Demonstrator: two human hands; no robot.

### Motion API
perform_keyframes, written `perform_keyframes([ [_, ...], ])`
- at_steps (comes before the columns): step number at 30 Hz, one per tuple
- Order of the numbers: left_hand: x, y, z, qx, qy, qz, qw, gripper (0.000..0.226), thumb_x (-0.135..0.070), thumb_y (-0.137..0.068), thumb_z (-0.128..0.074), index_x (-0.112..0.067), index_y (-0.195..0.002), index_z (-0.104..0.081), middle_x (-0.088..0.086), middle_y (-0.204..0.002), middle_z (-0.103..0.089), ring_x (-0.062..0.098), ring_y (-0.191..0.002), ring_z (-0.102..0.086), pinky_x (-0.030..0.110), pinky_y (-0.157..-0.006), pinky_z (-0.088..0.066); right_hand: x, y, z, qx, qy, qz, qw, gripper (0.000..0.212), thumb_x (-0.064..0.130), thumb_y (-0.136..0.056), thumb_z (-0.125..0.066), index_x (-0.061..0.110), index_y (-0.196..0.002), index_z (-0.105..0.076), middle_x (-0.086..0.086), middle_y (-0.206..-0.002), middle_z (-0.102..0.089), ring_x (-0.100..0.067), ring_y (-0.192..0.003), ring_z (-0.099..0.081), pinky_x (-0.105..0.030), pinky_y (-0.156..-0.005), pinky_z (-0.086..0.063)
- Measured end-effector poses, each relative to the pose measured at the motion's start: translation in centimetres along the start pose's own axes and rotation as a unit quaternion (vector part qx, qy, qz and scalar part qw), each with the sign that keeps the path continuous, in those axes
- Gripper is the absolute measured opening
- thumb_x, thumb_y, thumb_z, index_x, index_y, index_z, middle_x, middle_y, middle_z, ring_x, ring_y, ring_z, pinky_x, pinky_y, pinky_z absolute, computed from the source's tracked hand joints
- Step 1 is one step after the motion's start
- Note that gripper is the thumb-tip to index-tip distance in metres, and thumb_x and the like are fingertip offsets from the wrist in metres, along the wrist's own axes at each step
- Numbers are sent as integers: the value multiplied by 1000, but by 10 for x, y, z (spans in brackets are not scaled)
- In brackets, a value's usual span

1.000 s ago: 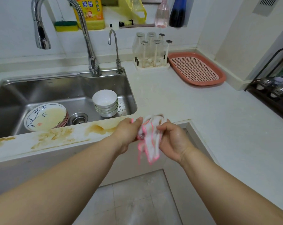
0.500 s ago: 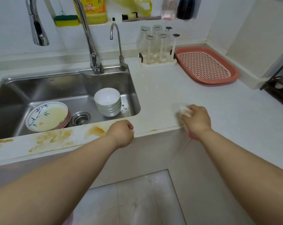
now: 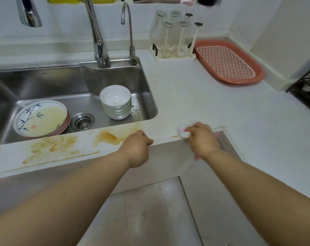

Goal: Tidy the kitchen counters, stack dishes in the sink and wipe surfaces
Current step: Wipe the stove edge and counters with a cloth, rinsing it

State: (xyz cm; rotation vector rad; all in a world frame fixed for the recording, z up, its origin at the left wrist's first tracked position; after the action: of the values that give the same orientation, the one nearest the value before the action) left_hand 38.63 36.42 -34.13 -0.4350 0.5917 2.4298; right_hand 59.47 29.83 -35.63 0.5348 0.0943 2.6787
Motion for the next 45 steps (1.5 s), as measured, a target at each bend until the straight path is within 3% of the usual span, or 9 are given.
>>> perform_keyframes([
  [4,1,2,-5,-16,26,8,999,49,-1,-87,-44,-18,-132,-56,4,-127,-45,22,-124,-41,20,-103,-30,-21,-4,4,-60,33,-90,994,34,15,-91,-48,22,-119,-65,-13,-122,-52,-34,-118,-41,-37,-99,-36],
  [8,2,3,-6,-34,33,26,999,51,-2,-87,-44,-20,-134,-53,0,-126,-45,19,-124,-39,20,-102,-29,51,0,-35,-24,-14,24,999,32,27,-89,-48,20,-112,-68,-11,-118,-52,-31,-123,-38,-47,-105,-32],
  [12,-2,4,-9,-36,43,44,997,52,-1,-86,-44,-19,-133,-54,-1,-124,-46,19,-123,-41,21,-103,-31,31,3,-23,18,50,77,996,58,5,-65,-72,26,-119,-64,-7,-121,-50,-31,-118,-39,-48,-102,-37],
  [17,-3,3,-8,-27,50,62,996,50,-1,-88,-43,-19,-134,-54,-1,-128,-45,19,-126,-40,24,-108,-31,-17,-1,2,-46,64,-36,996,39,10,-85,-49,23,-118,-64,-13,-124,-49,-34,-118,-39,-44,-103,-34],
  [24,-8,-3,0,-14,13,81,997,44,-6,-90,-47,-19,-131,-58,3,-133,-47,21,-126,-46,26,-108,-34,51,3,-33,-12,42,111,993,46,9,-77,-66,25,-121,-63,-7,-119,-49,-31,-114,-40,-37,-96,-39],
  [29,-9,-1,-1,-11,13,86,996,46,-5,-90,-46,-18,-132,-57,3,-136,-45,22,-128,-44,27,-110,-33,-26,-7,5,-46,71,-7,996,39,18,-85,-44,23,-117,-66,-10,-117,-52,-31,-111,-41,-38,-95,-37],
  [33,-10,-1,-1,-10,5,81,997,45,-6,-91,-45,-20,-133,-56,3,-135,-44,23,-128,-44,27,-110,-33,24,0,-16,-31,19,28,999,52,23,-73,-32,18,-110,-68,-13,-116,-52,-32,-113,-42,-40,-95,-38],
  [38,-13,0,-1,-3,-9,86,996,47,-6,-90,-46,-21,-134,-54,3,-136,-44,23,-127,-45,28,-109,-34,40,6,-18,45,82,132,987,67,24,-61,-85,24,-123,-61,-6,-121,-51,-30,-115,-41,-34,-94,-37],
  [45,-14,3,-5,4,6,91,996,51,-5,-89,-45,-22,-138,-49,0,-136,-40,22,-130,-38,29,-112,-30,2,-4,-5,-34,61,15,997,36,6,-83,-52,16,-114,-66,-12,-119,-50,-32,-116,-40,-34,-94,-36],
])
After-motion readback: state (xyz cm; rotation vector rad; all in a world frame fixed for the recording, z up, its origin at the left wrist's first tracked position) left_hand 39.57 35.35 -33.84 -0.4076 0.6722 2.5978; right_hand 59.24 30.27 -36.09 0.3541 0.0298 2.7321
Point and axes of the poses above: each hand's wrist, its own y-axis away from the middle knuckle, its own z-axis out of the back of the hand, x = y × z, the point moved 2 cm from there along -y, towards the middle knuckle
